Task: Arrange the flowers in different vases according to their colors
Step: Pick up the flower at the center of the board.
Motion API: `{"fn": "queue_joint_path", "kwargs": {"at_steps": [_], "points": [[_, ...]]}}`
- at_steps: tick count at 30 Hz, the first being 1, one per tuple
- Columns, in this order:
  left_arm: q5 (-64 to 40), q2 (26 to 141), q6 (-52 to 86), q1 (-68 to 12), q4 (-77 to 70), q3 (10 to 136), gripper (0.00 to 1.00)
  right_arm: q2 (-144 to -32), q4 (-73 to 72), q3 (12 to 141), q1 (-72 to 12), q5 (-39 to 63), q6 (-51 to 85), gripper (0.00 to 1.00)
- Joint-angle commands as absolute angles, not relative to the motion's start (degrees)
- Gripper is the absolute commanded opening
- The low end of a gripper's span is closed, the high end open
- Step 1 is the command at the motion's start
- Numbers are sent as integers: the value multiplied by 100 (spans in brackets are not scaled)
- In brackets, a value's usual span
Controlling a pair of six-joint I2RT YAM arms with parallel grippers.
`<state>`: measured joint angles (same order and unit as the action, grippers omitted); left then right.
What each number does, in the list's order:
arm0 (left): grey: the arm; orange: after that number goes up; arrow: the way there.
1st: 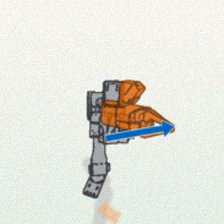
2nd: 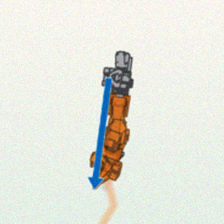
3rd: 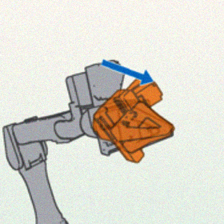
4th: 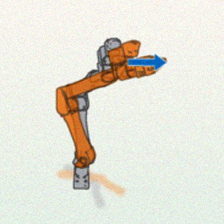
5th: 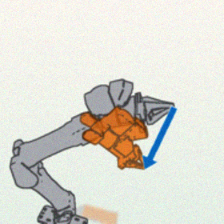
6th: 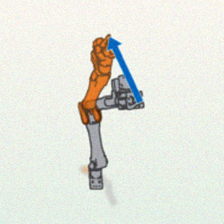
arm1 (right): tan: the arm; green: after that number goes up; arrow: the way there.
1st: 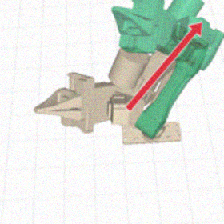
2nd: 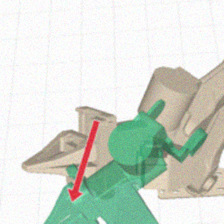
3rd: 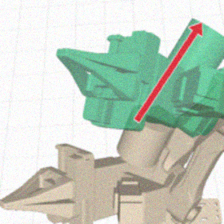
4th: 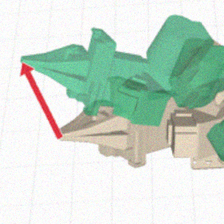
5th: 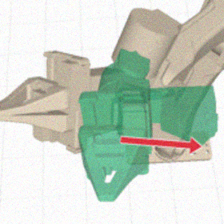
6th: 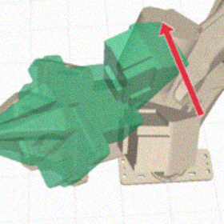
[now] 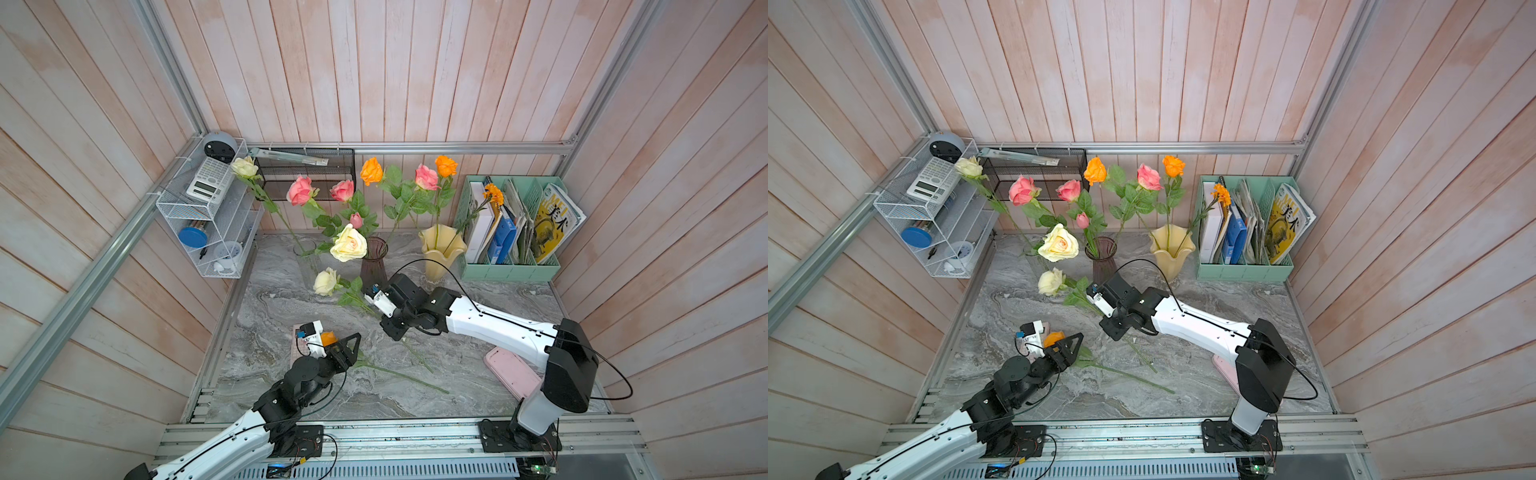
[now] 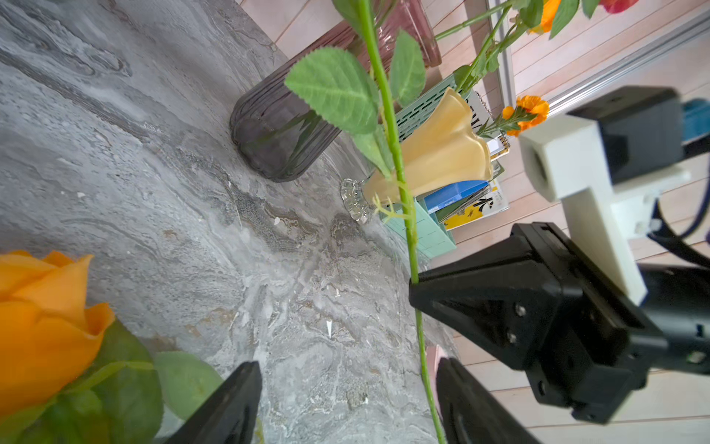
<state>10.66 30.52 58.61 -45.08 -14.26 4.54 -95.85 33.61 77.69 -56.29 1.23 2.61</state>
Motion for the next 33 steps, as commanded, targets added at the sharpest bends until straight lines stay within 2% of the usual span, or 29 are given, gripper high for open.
{"fn": "queue_joint_path", "kwargs": {"at_steps": [1,8,26,29,33], "points": [[1001,3157,6493,-4544,-2516,507,80,-9524,3206,7710,-5750,207,469,0],[1009,3603,6836,-4548,-2945,632,83,-9484,3130,7716,-5921,180,593,0],[1028,4962,7073,-4550,-4041,727,81,-9214,2884,7542,-6174,356,953,0],[1037,5053,7066,-4550,-4151,729,77,-9204,2866,7515,-6222,348,986,0],[1063,5061,7006,-4549,-4109,775,64,-9186,2864,7506,-6265,387,1011,0]]}}
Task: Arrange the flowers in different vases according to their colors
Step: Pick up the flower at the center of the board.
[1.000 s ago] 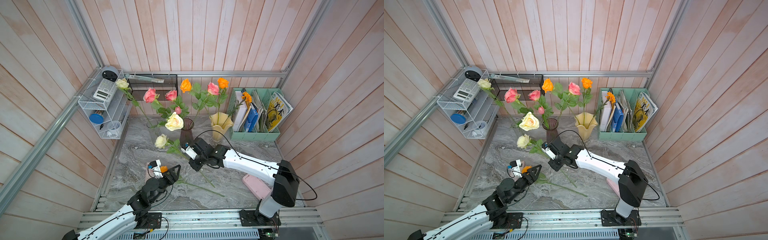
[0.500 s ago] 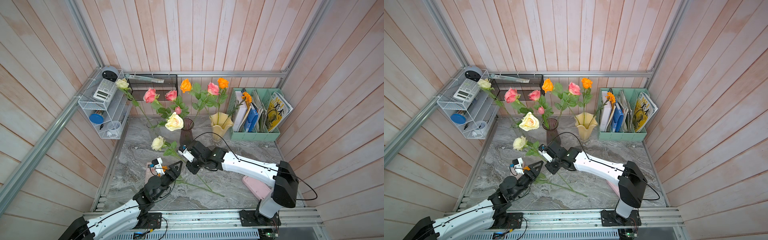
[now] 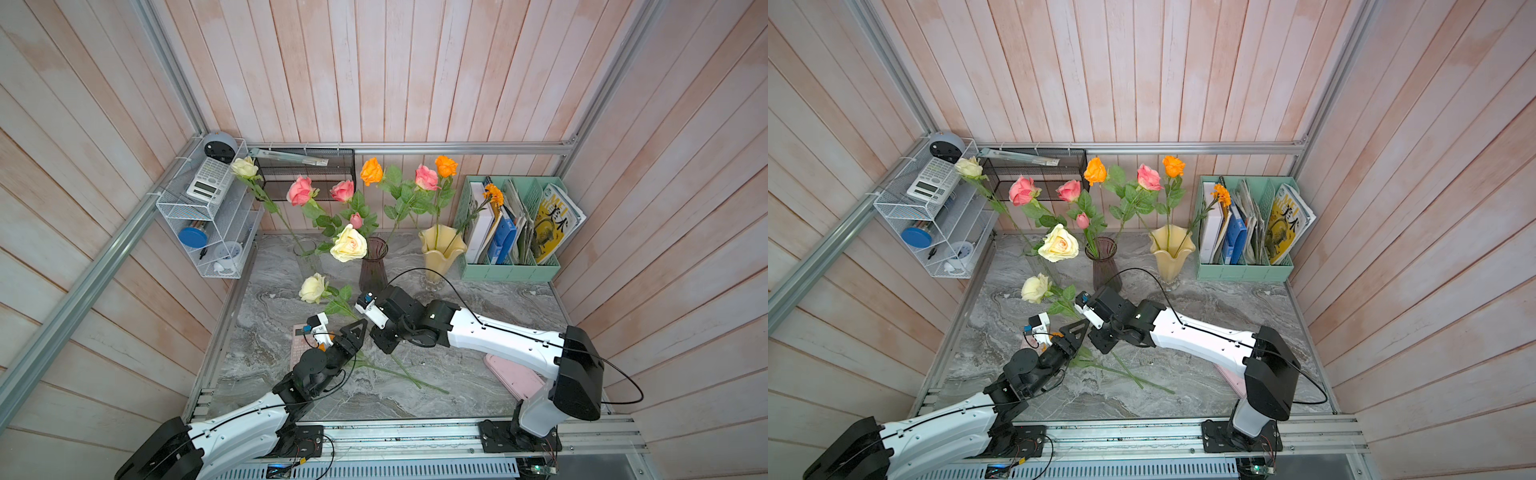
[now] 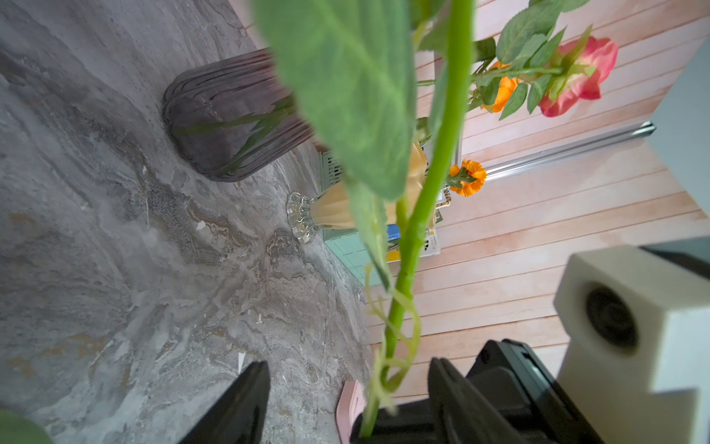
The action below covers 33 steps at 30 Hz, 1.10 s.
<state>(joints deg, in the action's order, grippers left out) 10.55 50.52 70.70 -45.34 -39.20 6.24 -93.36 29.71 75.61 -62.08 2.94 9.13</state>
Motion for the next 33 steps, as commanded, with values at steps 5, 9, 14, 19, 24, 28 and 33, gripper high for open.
{"fn": "queue_joint_path", "kwargs": {"at_steps": [5,9,14,19,24,28,33], "points": [[1073,5151,7004,-4552,-4137,824,45,-9217,2816,7482,-6275,391,1054,0],[1021,5298,6996,-4553,-4216,870,36,-9249,2734,7471,-6286,465,1098,0],[1063,5198,6894,-4553,-4052,928,17,-9213,2709,7431,-6293,492,1081,0],[1091,4801,6613,-4551,-3372,1171,0,-9176,2744,7392,-6293,431,1063,0],[1163,4138,6035,-4544,-2130,1590,0,-9041,2815,7318,-6284,206,1081,34],[1438,3407,5218,-4526,-477,2232,0,-8614,2996,7108,-6284,-330,1079,44],[1986,2725,4244,-4441,1366,3026,0,-7535,2687,6453,-6284,-903,1205,48]]}}
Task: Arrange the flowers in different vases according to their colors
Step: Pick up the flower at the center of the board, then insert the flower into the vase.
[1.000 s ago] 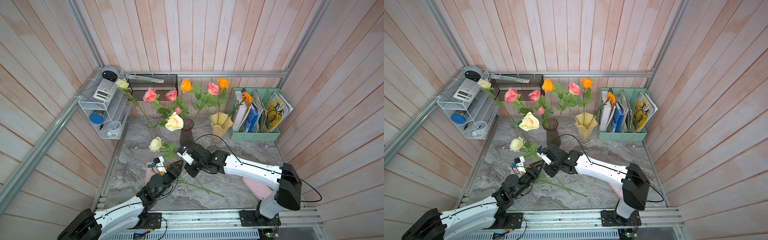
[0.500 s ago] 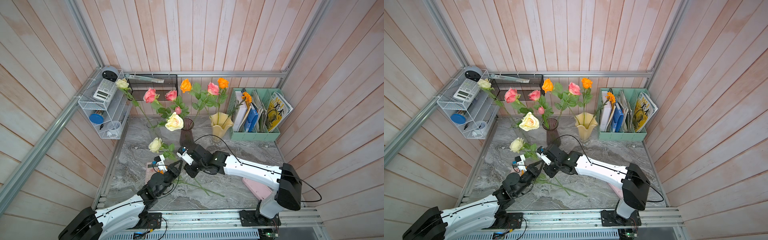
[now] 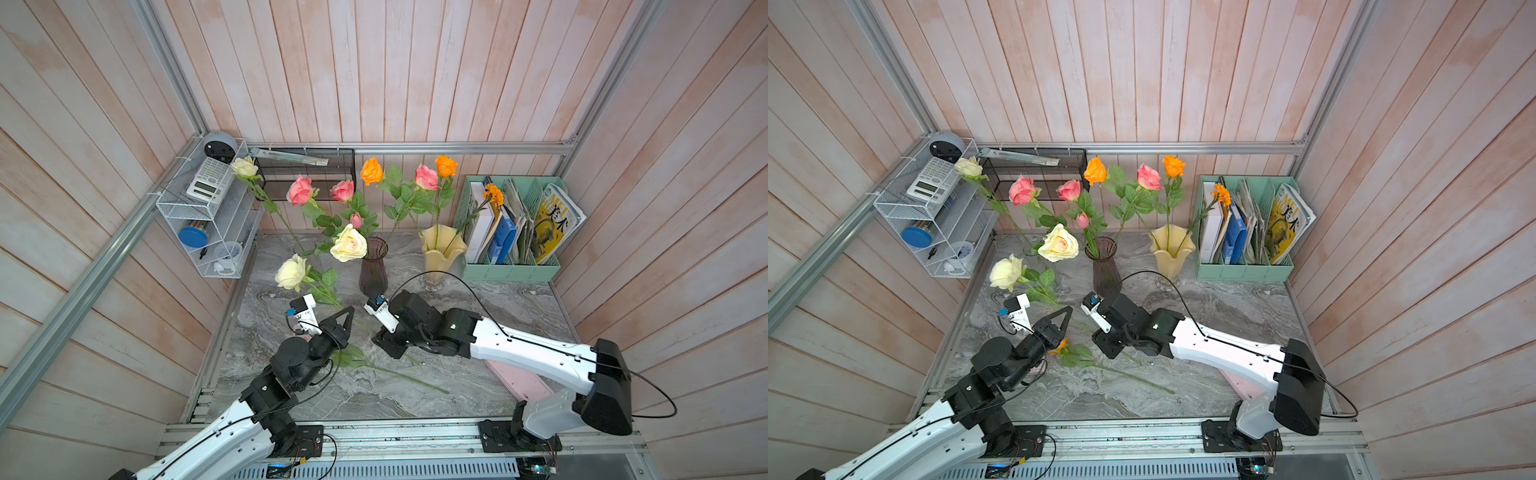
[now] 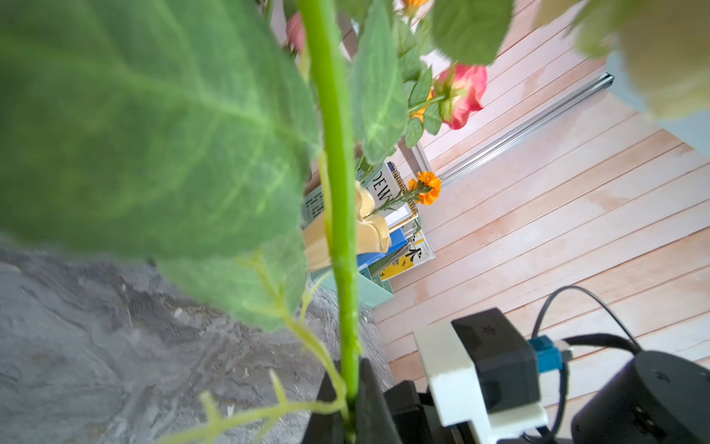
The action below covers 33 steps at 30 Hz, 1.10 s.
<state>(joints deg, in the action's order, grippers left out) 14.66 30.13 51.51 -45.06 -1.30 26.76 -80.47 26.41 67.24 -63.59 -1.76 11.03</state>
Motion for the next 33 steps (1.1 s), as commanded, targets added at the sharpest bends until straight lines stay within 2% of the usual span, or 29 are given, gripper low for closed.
{"fn": "queue_joint_path", "kwargs": {"at_steps": [1,3,11,16,21,28,33], "points": [[2179,2621,4071,-4441,1728,3209,0,-7232,2557,6254,-6284,-976,1196,50],[2567,2510,3718,-4438,2330,3557,0,-6718,2564,6040,-6277,-1136,1193,59],[4283,3103,2363,-4418,3817,5090,0,-5339,3076,5469,-6191,-1330,1331,66],[5151,3363,1157,-4404,3081,5543,0,-5248,3031,5111,-5979,-1403,1471,66],[5739,3873,-301,-4395,2220,6456,0,-5137,2813,4907,-5516,-966,1530,66],[5613,4638,-2220,-4031,185,7050,0,-5293,2558,4732,-5049,-606,1520,66],[4292,5111,-1701,-2570,-351,7207,0,-5485,2274,4564,-4764,-345,1563,66]]}}
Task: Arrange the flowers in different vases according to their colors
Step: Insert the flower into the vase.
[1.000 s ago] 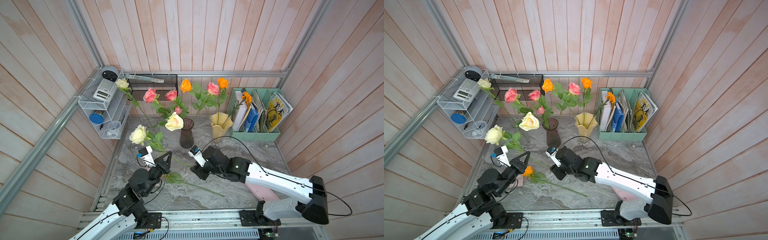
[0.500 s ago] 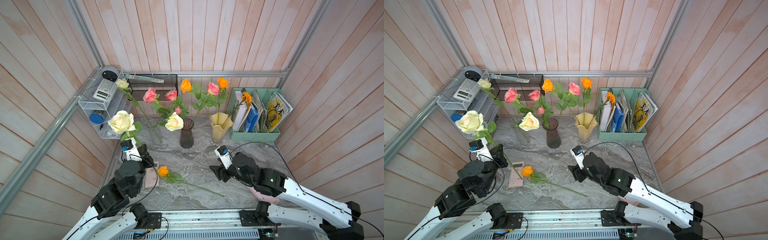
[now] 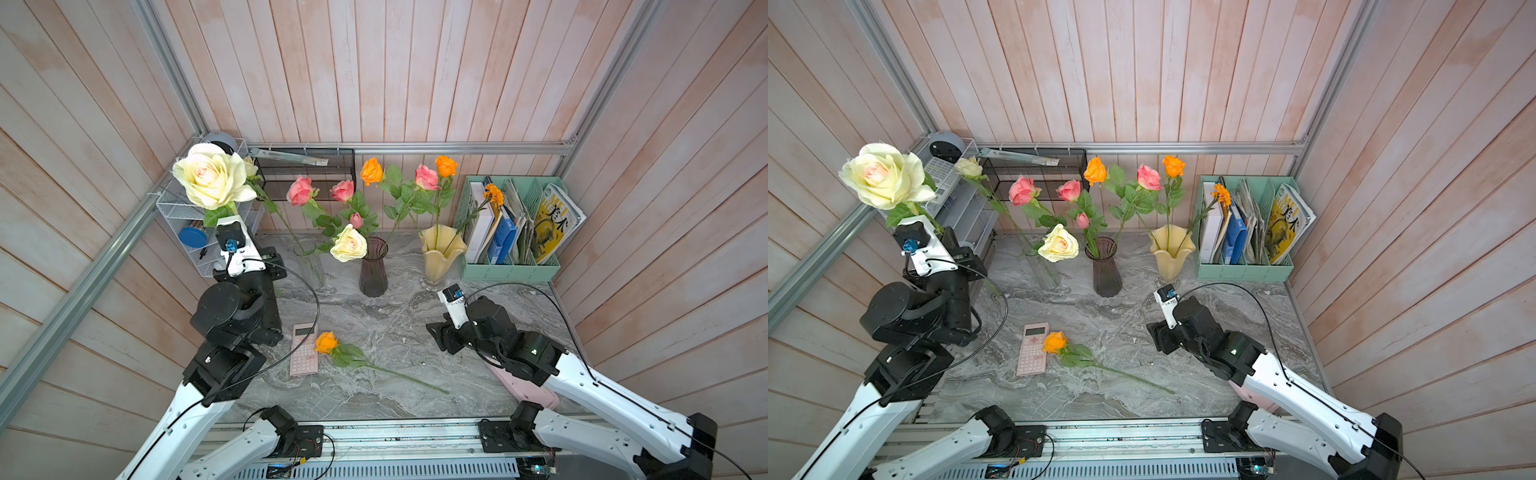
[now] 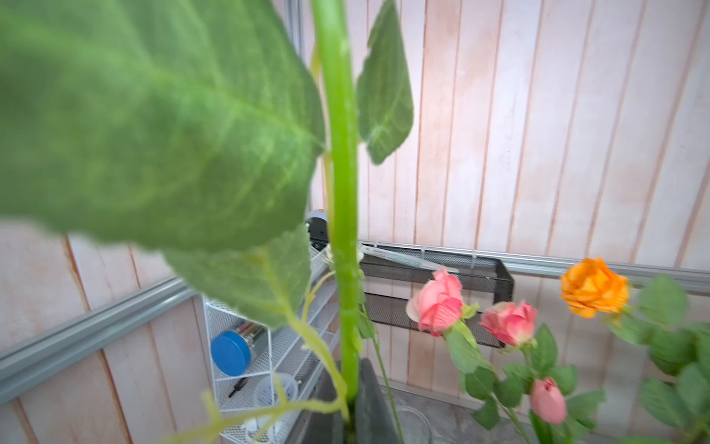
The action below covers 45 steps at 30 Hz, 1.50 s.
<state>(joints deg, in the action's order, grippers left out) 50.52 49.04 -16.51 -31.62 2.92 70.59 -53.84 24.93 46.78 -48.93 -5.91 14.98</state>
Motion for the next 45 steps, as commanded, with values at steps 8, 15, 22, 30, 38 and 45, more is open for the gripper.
{"fn": "queue_joint_path", "kwargs": {"at_steps": [8,15,22,30,38,45], "points": [[2288,6124,-14,-520,-761,7514,0,-5778,2121,4540,-4397,-112,1537,66],[1500,6697,671,-256,-1079,7552,0,-6109,2000,4650,-4081,59,1494,66],[1425,7004,740,-231,-1532,7211,0,-6343,1910,4754,-3964,174,1420,65],[1410,7481,773,-237,-2109,6967,0,-6489,1810,4696,-3868,271,1407,65],[1355,7917,697,-236,-2648,6557,0,-6570,1641,4568,-3803,388,1404,65],[1258,8246,695,-253,-3062,6281,0,-6679,1462,4474,-3797,510,1471,65]]}}
